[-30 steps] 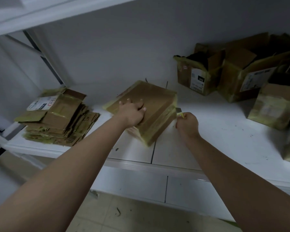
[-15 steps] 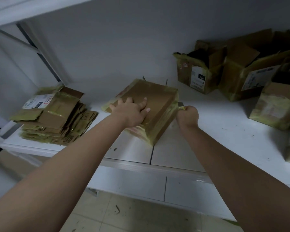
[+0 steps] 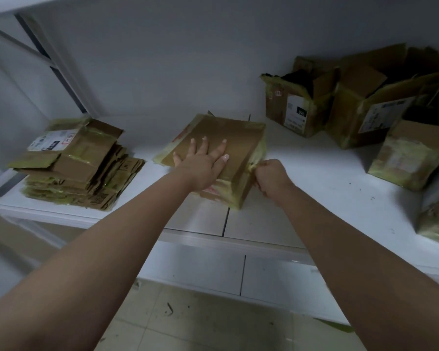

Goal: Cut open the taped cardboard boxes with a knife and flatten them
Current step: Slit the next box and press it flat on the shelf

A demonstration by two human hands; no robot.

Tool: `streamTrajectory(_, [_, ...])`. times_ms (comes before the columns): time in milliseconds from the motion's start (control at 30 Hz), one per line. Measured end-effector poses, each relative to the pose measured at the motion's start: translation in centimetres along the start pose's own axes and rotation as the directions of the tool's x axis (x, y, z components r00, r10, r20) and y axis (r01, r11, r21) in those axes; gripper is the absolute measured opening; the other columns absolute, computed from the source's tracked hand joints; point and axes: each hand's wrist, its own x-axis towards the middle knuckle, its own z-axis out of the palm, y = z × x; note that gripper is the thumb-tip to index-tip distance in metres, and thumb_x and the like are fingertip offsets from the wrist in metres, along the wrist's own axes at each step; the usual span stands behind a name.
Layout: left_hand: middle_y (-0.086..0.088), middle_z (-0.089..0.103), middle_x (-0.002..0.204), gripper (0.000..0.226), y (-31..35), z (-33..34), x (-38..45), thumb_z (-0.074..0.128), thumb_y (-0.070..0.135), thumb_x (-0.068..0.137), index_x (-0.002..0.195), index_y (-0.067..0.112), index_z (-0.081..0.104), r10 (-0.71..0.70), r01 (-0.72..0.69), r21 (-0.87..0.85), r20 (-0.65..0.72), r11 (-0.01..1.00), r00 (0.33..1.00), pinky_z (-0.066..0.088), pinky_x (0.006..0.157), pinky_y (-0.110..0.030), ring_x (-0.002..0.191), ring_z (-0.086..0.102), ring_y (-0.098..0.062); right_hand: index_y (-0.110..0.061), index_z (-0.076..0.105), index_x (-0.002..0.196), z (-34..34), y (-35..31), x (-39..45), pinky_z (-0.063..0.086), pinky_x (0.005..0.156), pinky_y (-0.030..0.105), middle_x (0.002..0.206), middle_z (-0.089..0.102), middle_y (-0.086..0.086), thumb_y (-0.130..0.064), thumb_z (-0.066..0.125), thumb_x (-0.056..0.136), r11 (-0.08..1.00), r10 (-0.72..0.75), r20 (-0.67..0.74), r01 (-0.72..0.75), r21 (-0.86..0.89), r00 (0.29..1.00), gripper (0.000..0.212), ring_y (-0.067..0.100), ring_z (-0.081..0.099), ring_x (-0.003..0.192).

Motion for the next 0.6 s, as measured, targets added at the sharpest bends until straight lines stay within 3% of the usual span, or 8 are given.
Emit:
streamTrajectory(167, [-0.005,-0.007,0.163,0.054,0.1,0.1,-0.2,0.012,0.055,0.100,0.152,0.043,0.001,-0.009,0.009,0.007,-0.017,1.000,1.000,-0.002,0.110,-0.068,0.148,-0.013,-0.031,-0.007,0.054,0.070,-0.2,0.3,-3.5,0.027,0.037,0.018,0.056,0.049,0.010,-0.008,0.051,0.085,0.997,0.033,0.054,-0.037,0.072,0.998,0.015,0.018,0.037,0.040])
streamTrajectory(267, [-0.006,-0.006,0.163,0.054,0.2,0.1,-0.4,0.012,0.055,0.100,0.152,0.042,0.002,-0.024,0.024,0.002,-0.021,1.000,0.999,-0.001,0.110,-0.068,0.148,-0.012,-0.031,-0.007,0.051,0.068,-0.2,-0.5,-5.8,0.027,0.038,0.017,0.053,0.048,0.010,-0.004,0.049,0.085,0.998,0.058,0.128,-0.062,0.029,0.990,0.017,0.017,0.036,0.037])
streamTrajectory(600, [-0.006,-0.007,0.162,0.056,0.5,-0.2,-1.0,0.012,0.056,0.100,0.153,0.041,0.001,-0.044,0.044,0.042,-0.001,0.998,0.999,0.001,0.111,-0.067,0.148,-0.011,-0.031,-0.009,0.053,0.078,0.2,0.6,-11.0,0.027,0.040,0.016,0.047,0.049,0.005,-0.008,0.048,0.089,0.980,0.069,0.233,-0.110,0.166,0.970,0.011,0.011,0.034,0.030])
